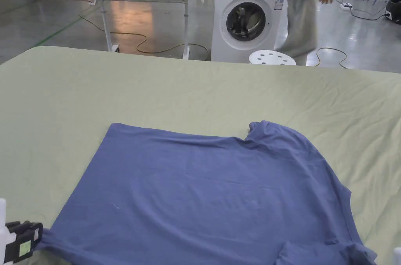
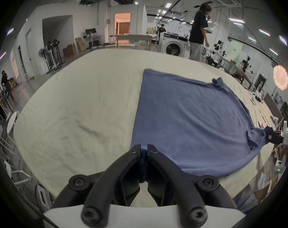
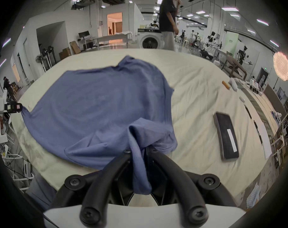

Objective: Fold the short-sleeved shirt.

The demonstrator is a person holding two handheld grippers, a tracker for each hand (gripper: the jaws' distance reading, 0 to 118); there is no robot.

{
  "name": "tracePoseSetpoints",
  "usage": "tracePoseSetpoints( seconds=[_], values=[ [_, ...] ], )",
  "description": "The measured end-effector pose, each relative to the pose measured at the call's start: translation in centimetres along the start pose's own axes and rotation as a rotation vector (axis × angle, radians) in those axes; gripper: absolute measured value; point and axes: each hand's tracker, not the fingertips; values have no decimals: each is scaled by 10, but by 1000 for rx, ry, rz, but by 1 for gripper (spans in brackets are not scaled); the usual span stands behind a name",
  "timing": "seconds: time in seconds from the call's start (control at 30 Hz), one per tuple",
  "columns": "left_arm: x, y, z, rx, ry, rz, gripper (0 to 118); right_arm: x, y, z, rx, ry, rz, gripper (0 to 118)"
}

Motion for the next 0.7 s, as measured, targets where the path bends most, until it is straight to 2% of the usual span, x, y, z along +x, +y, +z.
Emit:
tracePoseSetpoints(
  seconds=[0.33, 0.7],
  values=[
    [15, 82, -70, 37, 2, 4, 3, 26, 86, -66, 58, -16, -48, 8],
    [25, 111, -149, -49, 38, -25, 3, 32, 111, -167, -99, -33, -48, 10]
  ],
)
